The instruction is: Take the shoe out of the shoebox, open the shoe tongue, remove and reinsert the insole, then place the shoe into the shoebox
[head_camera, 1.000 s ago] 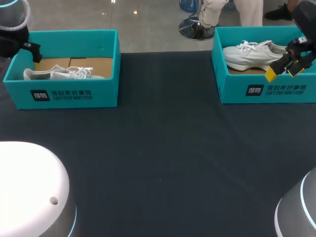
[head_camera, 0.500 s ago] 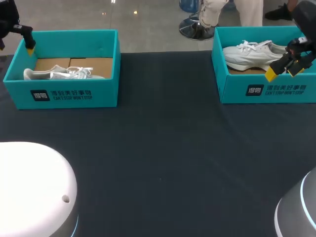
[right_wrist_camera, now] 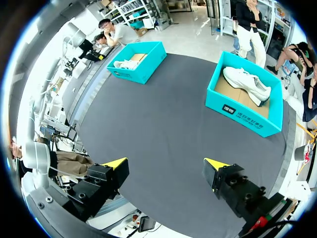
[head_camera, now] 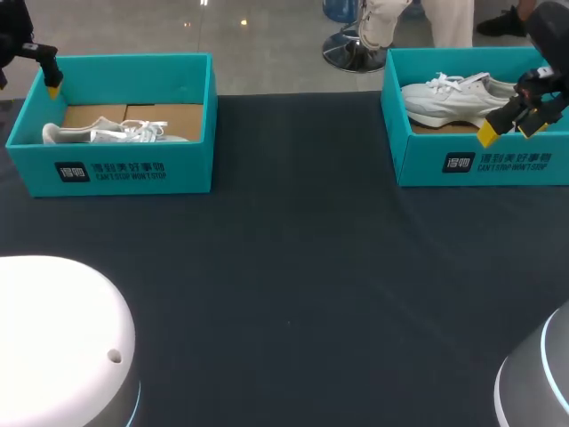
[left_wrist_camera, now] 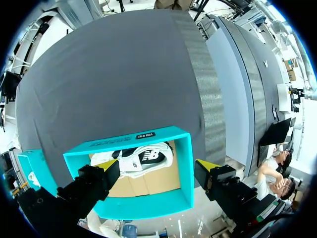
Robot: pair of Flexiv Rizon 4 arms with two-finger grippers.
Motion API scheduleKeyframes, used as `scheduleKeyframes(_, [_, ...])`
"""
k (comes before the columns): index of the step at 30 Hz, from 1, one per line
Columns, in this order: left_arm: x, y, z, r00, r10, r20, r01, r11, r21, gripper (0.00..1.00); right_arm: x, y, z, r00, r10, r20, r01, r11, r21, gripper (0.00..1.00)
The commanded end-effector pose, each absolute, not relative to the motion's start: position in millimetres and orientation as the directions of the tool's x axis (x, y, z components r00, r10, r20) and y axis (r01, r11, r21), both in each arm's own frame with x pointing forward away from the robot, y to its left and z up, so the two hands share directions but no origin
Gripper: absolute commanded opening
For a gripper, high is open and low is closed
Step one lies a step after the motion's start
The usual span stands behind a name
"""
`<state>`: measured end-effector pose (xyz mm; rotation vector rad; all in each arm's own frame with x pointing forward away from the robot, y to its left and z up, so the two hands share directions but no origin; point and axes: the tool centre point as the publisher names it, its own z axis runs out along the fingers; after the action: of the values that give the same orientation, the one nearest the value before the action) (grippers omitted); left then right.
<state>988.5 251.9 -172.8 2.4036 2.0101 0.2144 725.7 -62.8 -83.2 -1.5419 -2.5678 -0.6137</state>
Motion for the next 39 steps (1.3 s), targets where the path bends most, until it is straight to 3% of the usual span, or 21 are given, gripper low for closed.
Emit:
scheduleKeyframes(1, [987,252,-173,0.171,0.979,0.106,0.979,-0.181,0.090,1.00,729,-62,-83,-0.488,0.829,0.274,0.864,0.413,0.288,1.00])
scheduleKeyframes(5, [987,252,-173,0.171,0.979,0.106,0.979,-0.181,0.090,1.00,729,-62,-83,-0.488,0.829,0.274,0.864,0.413,0.288,1.00])
scheduleKeyframes(10, [987,252,-173,0.171,0.979,0.106,0.979,-0.181,0.090,1.00,792,-80,-88,-0.501,0.834,0.230,0.861,0.454,0.228,1.00])
scheduleKeyframes(15, [987,252,-173,0.171,0.979,0.106,0.979,-0.181,0.090,1.00,858,-100,-105,-0.427,0.877,0.221,0.904,0.412,0.113,1.00])
scheduleKeyframes(22, [987,252,-173,0.171,0.979,0.106,0.979,-0.181,0.090,1.00,925,-134,-137,-0.292,0.947,0.132,0.957,0.288,0.048,1.00])
scheduleKeyframes(32, [987,252,-173,0.171,0.979,0.106,0.979,-0.181,0.090,1.00,955,-174,-160,-0.130,0.989,-0.076,0.991,0.133,0.030,1.00])
scheduleKeyframes(39, [987,252,-173,0.171,0.979,0.106,0.979,-0.181,0.090,1.00,955,-178,-161,-0.121,0.989,-0.090,0.992,0.124,0.021,1.00])
